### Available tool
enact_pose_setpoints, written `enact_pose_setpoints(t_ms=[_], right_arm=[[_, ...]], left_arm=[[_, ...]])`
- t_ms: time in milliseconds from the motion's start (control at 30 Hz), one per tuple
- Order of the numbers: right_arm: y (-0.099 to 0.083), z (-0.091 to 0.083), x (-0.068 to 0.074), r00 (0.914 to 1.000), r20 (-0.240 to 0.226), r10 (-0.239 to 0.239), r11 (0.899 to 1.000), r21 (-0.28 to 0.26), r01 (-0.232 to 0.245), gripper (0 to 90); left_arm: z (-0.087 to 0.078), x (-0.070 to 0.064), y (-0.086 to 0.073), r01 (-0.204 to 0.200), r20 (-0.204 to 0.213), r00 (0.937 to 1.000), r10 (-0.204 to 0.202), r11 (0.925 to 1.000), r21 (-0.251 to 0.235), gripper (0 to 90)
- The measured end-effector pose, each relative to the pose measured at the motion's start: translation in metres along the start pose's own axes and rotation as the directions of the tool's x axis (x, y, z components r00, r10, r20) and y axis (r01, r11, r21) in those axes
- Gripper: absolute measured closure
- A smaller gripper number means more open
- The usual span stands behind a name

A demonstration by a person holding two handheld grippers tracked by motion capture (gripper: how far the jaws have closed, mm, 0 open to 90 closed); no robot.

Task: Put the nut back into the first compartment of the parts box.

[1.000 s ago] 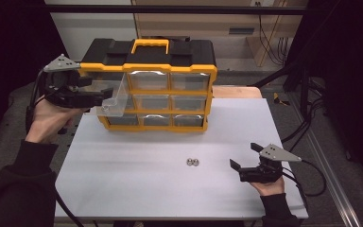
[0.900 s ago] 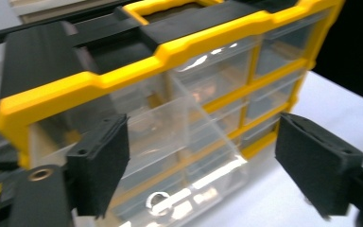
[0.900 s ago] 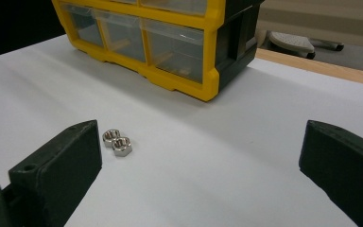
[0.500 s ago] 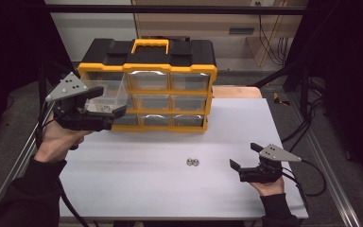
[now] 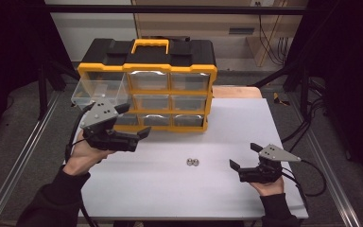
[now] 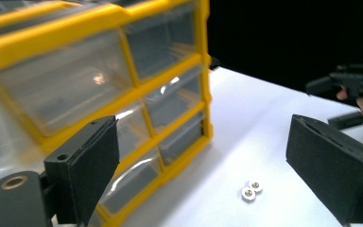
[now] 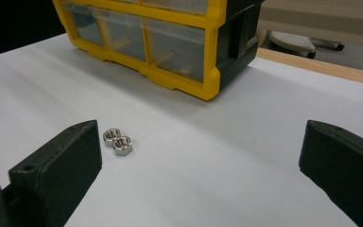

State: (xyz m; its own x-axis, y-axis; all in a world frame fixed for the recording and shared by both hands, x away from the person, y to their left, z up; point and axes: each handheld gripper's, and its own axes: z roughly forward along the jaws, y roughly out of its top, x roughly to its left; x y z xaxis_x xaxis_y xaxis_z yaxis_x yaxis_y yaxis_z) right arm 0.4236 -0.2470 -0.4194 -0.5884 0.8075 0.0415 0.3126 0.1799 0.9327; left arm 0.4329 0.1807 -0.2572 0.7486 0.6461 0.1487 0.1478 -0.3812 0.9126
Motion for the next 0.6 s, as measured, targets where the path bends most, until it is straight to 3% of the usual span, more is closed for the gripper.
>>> enact_pose_setpoints(t_ms=[167, 600], right_arm=[[0.0, 0.0, 0.0, 1.0, 0.002, -0.003, 1.0, 0.0, 0.003, 0.5], [0.0, 0.0, 0.0, 1.0, 0.003, -0.003, 1.0, 0.0, 0.003, 0.5]], left_arm=[[0.018, -0.014, -0.01, -0.005, 0.032, 0.9995, 0.004, 0.9996, 0.027, 10.0], [0.061, -0.029, -0.044, 0.007, 0.101, 0.9947, -0.019, 0.9927, 0.12, 10.0]])
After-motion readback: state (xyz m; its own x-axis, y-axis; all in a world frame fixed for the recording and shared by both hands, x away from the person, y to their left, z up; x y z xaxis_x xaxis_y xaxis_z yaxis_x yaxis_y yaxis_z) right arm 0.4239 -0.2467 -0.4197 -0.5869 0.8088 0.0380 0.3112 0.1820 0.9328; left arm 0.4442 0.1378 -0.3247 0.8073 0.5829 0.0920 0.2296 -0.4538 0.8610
